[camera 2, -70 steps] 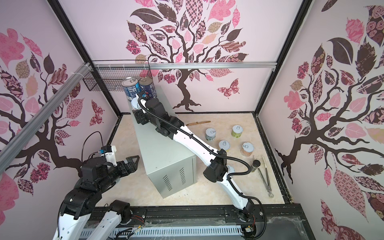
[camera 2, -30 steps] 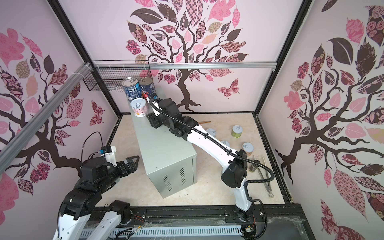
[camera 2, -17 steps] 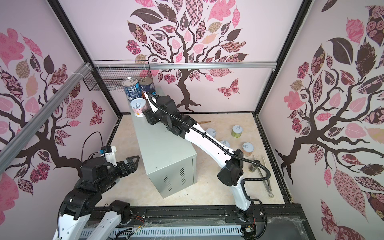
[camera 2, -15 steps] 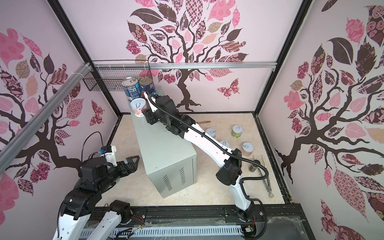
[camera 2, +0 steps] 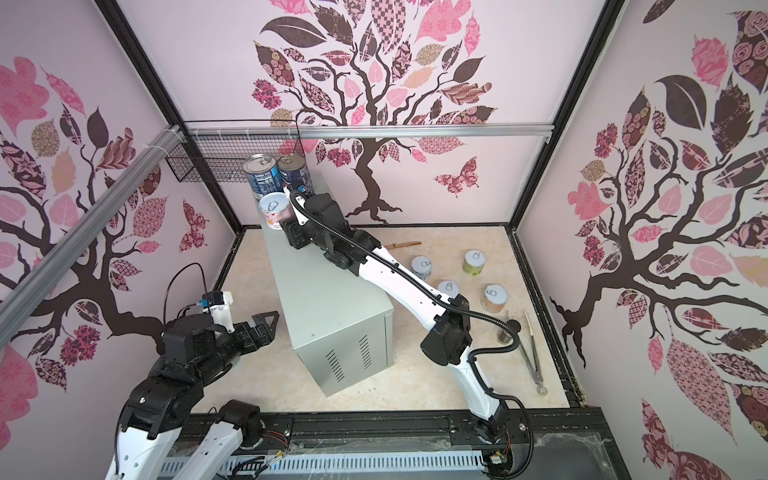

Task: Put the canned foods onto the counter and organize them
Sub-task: 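Open the right gripper and release the pink-labelled can, then draw the right gripper back toward the floor cans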

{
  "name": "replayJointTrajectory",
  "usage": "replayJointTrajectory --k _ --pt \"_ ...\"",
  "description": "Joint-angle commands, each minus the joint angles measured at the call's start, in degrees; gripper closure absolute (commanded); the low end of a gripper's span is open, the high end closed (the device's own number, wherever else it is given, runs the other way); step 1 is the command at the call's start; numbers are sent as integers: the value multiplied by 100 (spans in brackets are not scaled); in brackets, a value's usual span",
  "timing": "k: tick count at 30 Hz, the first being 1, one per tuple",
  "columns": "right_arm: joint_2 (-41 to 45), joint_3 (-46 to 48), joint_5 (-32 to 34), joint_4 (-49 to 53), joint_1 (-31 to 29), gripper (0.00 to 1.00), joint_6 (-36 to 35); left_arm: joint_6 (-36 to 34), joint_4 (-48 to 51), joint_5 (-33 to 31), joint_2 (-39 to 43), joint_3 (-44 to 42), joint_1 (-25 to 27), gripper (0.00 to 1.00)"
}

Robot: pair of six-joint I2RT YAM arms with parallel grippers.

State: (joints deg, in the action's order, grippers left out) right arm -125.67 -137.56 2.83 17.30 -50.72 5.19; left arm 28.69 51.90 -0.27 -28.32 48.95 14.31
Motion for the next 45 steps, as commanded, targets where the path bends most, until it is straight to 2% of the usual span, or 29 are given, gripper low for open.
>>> replayJointTrajectory --k 1,18,26,31,35,41,45 --pt "-317 -239 171 -31 -26 42 27 5 -130 -59 27 -149 20 2" --pt "-716 -612 144 -52 34 42 68 0 -134 -59 7 -149 20 2" --pt "-387 -417 -5 -69 36 40 52 -12 -136 -51 12 -153 20 2" --pt "221 49 -55 -161 27 32 53 -26 -142 -44 18 -149 20 2" --pt "936 635 173 -139 31 25 11 -65 -145 -45 17 -148 20 2" --pt "2505 2399 595 -226 26 13 77 -160 -100 31 15 -30 20 2" --pt "3788 3888 894 -532 27 8 190 -170 -54 12 58 37 20 2"
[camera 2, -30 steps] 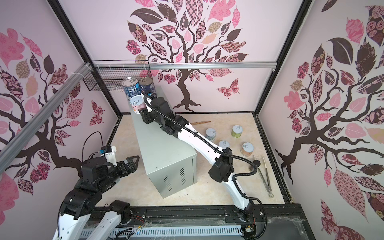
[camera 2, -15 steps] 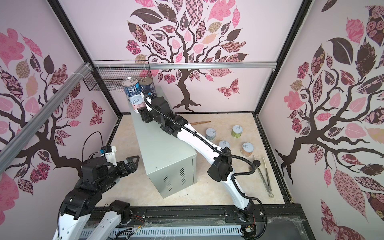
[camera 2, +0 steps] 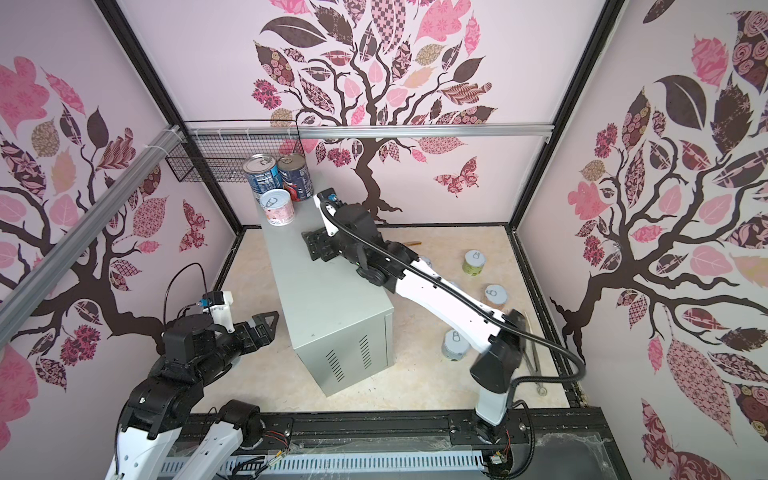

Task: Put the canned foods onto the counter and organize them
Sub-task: 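Draw the right gripper back toward the floor cans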

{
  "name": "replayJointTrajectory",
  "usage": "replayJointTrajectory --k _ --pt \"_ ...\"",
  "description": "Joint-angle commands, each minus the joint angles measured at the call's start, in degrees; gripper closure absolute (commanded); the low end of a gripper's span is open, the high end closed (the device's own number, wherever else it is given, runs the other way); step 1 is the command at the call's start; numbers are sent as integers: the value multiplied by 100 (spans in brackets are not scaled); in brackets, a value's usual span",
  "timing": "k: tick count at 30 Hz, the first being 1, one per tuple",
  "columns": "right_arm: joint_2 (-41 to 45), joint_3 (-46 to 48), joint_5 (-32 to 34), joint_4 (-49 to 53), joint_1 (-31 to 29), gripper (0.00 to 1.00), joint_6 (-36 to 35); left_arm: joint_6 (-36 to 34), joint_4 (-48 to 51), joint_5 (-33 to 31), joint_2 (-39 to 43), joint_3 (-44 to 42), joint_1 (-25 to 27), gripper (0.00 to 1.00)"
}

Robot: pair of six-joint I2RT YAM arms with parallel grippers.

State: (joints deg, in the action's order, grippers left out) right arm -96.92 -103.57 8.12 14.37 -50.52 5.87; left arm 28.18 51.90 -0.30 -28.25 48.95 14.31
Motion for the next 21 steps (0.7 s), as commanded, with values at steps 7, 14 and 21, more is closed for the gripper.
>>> replayJointTrajectory --k 7,14,21 --pt "2802 2155 1128 38 14 2 566 -95 -18 -81 -81 11 20 2" --pt "4363 3423 2129 870 27 0 1119 -37 12 -217 119 -30 20 2" --pt "5176 4409 2880 1753 42 0 2077 412 308 -486 -45 71 24 2"
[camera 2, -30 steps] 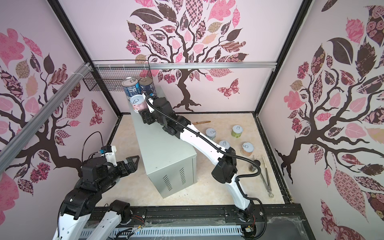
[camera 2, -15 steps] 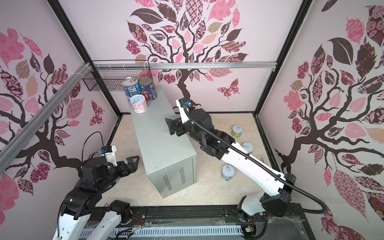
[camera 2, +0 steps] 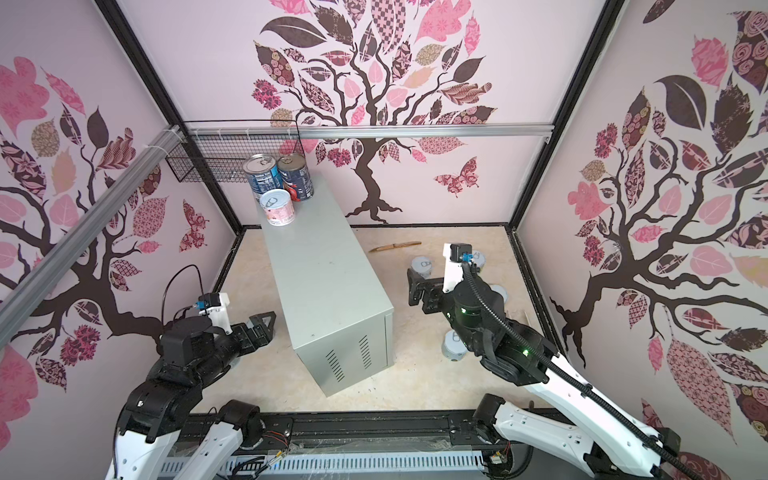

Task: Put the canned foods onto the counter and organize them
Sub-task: 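Draw the right gripper back toward the floor cans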

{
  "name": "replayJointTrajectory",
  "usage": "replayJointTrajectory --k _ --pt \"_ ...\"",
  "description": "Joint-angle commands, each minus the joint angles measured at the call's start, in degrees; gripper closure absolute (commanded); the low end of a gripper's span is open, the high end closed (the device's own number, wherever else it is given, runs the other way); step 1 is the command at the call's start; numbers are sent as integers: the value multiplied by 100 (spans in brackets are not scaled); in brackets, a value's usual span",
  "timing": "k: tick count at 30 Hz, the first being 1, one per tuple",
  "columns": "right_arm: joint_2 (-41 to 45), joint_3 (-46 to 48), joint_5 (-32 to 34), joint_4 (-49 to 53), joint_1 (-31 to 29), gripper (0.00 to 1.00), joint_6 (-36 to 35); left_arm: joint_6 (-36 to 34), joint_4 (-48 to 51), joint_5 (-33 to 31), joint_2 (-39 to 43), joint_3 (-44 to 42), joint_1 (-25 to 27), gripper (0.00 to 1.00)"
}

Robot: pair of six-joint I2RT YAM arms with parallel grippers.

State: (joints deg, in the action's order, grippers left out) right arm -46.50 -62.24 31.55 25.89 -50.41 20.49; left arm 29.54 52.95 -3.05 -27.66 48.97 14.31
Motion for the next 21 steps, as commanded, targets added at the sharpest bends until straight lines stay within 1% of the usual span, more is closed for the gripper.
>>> replayJointTrajectory --k 1,4,6,8,12,14,16,21 --pt "194 474 610 671 31 0 801 383 264 -155 -193 73 20 2" --pt "266 999 710 697 107 0 1222 667 149 125 -260 -113 20 2" --pt "249 1333 613 539 298 0 1355 875 -30 198 -202 -314 20 2" --pt "186 1675 259 246 679 0 1364 1036 -153 194 -107 -500 20 2" --pt "-208 2362 -688 -519 1777 0 1360 1284 -404 116 120 -879 20 2" --pt "-523 2651 -856 -1015 2102 0 1314 1343 -509 -67 207 -998 20 2" --pt "-1029 2777 -753 -1466 2257 0 1207 1314 -547 -220 170 -993 22 2" --pt "-2390 2633 -682 -2245 2466 0 1193 972 -493 -386 -309 -672 20 2"
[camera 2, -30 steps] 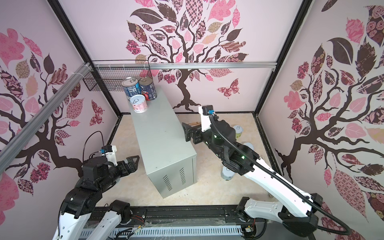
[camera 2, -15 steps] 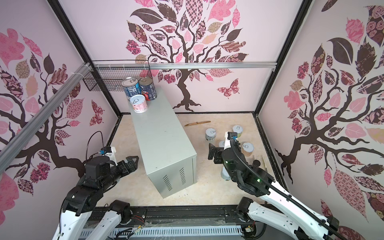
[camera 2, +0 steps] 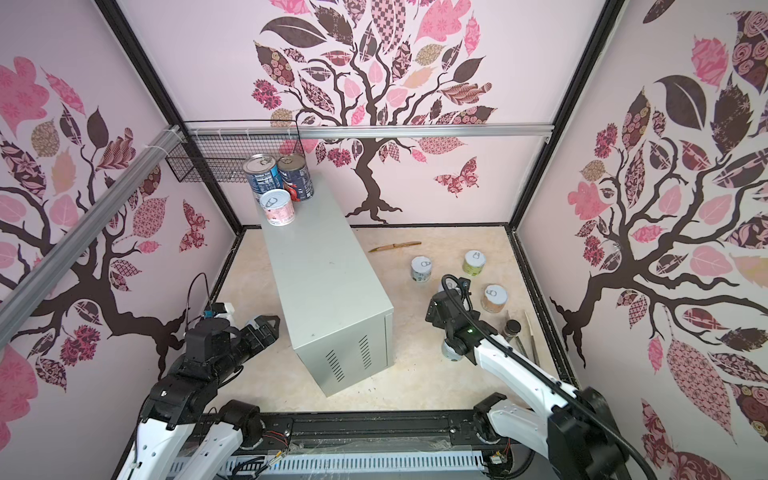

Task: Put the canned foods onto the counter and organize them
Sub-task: 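Draw the right gripper back toward the floor cans, then lower the right gripper over the teal-labelled white-lidded floor can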

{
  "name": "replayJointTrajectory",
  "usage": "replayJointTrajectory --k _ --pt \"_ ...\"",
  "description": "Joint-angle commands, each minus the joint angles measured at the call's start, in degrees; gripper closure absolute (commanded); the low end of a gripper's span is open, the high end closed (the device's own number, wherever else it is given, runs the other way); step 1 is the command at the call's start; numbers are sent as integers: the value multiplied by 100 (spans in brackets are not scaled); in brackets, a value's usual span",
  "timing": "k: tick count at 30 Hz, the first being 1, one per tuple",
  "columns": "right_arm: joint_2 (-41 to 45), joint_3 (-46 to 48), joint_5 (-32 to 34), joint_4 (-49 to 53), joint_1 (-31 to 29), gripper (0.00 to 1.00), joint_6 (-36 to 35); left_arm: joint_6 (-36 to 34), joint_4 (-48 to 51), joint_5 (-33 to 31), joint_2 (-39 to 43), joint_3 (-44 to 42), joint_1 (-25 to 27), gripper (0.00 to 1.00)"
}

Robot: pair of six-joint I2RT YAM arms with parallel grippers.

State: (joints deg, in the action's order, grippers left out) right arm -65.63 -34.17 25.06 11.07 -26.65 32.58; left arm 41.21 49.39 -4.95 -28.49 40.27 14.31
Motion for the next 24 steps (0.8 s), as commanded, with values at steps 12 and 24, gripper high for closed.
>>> replayJointTrajectory --k 12,24 --pt "-2293 -797 122 -1591 439 0 -28 -1083 -61 -372 -642 716 20 2" --pt "-3341 -1148 19 -1941 723 0 -44 -1115 -11 -324 -888 675 238 2"
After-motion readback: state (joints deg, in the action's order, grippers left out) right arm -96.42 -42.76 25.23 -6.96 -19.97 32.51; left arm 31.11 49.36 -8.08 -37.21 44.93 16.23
